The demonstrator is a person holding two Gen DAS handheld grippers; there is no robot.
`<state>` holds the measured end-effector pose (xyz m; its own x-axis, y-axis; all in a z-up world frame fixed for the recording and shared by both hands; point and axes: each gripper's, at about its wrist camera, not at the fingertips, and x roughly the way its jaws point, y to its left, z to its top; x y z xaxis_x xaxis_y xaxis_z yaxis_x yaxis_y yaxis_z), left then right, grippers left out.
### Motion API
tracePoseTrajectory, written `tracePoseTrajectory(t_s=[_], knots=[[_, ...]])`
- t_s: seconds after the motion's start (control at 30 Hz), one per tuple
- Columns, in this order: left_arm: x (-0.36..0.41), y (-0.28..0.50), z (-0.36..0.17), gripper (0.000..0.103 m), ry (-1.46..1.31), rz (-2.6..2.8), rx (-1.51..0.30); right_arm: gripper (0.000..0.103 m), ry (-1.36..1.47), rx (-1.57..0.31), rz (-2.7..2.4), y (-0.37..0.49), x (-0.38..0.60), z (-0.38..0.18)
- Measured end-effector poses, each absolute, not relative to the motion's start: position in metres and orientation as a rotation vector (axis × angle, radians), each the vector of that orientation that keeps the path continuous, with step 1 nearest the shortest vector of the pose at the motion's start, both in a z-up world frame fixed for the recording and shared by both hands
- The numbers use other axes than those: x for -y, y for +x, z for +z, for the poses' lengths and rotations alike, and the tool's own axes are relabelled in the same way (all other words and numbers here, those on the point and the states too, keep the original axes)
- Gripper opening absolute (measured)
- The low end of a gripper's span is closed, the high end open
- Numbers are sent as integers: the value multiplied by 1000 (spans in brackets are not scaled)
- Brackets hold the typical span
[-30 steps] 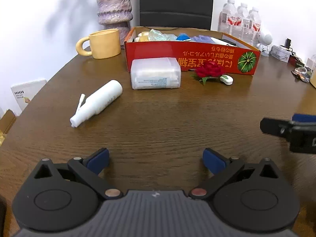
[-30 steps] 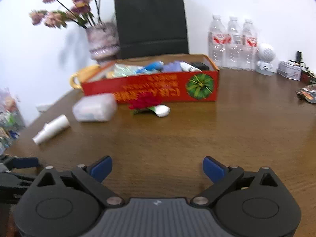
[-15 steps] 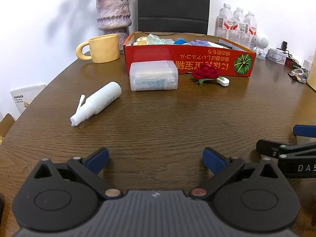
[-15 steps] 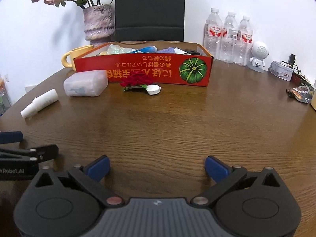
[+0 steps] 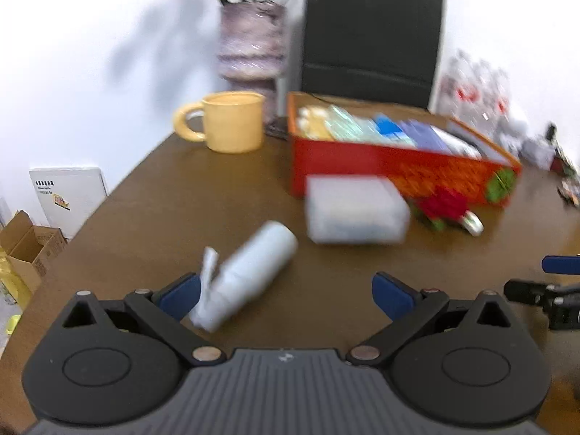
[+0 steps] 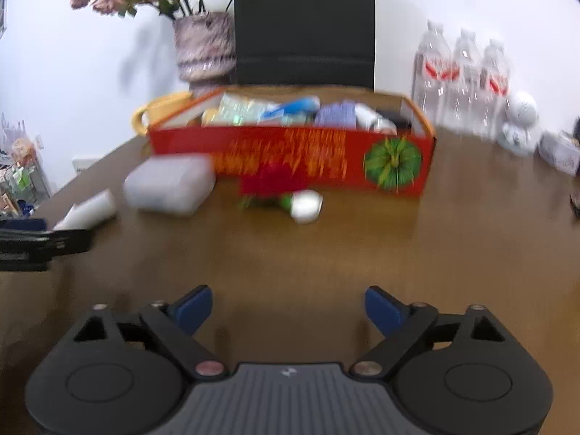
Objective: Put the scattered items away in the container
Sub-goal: 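Grasp the white spray bottle with the left tool while the right tool grasps the small white round item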
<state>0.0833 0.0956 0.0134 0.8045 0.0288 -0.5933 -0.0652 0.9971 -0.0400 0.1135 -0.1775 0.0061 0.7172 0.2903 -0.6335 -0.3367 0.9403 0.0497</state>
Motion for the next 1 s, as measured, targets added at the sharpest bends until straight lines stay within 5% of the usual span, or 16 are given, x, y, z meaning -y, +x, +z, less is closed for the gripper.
tracePoseTrajectory(t_s=[0.17, 0.27, 0.3, 0.43, 0.53, 1.0], knots=[[-111, 111, 6, 94, -55, 34, -688, 76, -113, -675, 427, 165, 165, 7], [-115, 121, 3, 76, -67, -4, -708, 65, -120, -704, 431, 190, 160, 4], [-115, 124, 2, 62, -65, -11, -714, 63, -118, -710, 437, 196, 159, 3], [-108, 122, -1, 41, 1, -30, -706, 39, -130, -695, 436, 205, 158, -2], [-99, 115, -2, 39, 40, -44, -698, 25, -139, -678, 443, 202, 158, -3], [-44, 52, 15, 38, -37, -218, -705, 24, -153, -644, 413, 85, 187, 9]])
